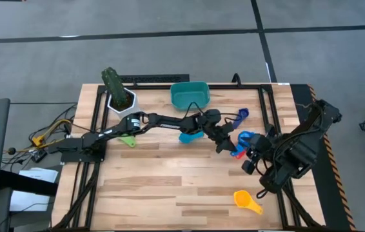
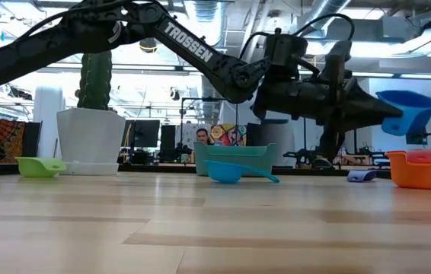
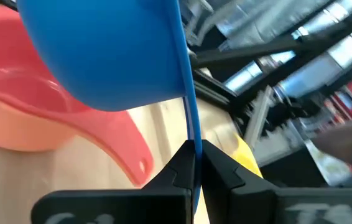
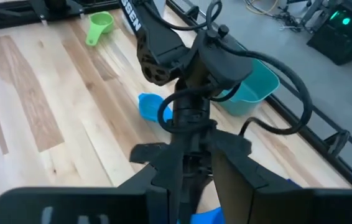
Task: Nest measuring cups in basket
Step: Stack the large blue measuring cup into the red measuring cup
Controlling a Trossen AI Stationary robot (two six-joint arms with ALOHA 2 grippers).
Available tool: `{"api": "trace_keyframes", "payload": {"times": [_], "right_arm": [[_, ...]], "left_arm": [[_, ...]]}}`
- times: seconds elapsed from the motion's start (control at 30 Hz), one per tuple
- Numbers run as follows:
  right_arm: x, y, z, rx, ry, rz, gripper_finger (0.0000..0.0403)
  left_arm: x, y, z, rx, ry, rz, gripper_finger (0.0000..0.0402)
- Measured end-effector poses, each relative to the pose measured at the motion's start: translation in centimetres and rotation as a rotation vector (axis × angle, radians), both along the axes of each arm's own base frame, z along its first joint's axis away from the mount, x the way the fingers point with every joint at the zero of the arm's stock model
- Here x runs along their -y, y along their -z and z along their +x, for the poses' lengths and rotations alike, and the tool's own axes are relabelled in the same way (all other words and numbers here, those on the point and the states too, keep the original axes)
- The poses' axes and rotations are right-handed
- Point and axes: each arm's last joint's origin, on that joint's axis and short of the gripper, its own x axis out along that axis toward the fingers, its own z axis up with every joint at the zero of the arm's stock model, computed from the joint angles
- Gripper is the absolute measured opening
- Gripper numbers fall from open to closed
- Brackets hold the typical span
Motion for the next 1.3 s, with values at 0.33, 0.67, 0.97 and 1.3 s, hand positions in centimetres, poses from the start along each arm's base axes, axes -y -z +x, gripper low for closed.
{"api": "trace_keyframes", "payload": {"times": [0.33, 0.67, 0.97, 1.3], "right_arm": [[0.3, 0.0, 0.2, -0.022, -0.002, -0.021, 0.0109], [0.9, 2.3, -2.5, -0.103, -0.077, -0.025, 0.0109], [5.6, 4.9, -6.6, -0.022, -0.035, 0.066, 0.0109], [7.6, 5.3, -6.1, -0.111, -0.150, 0.137, 0.0109]], "left_arm": [[-1.3, 1.1, -0.7, -0.054, 0.118, 0.040, 0.0000], [-1.5, 0.0, -0.4, 0.012, 0.086, 0.028, 0.0000], [-1.6, 0.1, -0.4, -0.016, 0.066, 0.002, 0.0000], [-0.5, 0.1, 0.0, -0.048, -0.013, -0.027, 0.0000]]}}
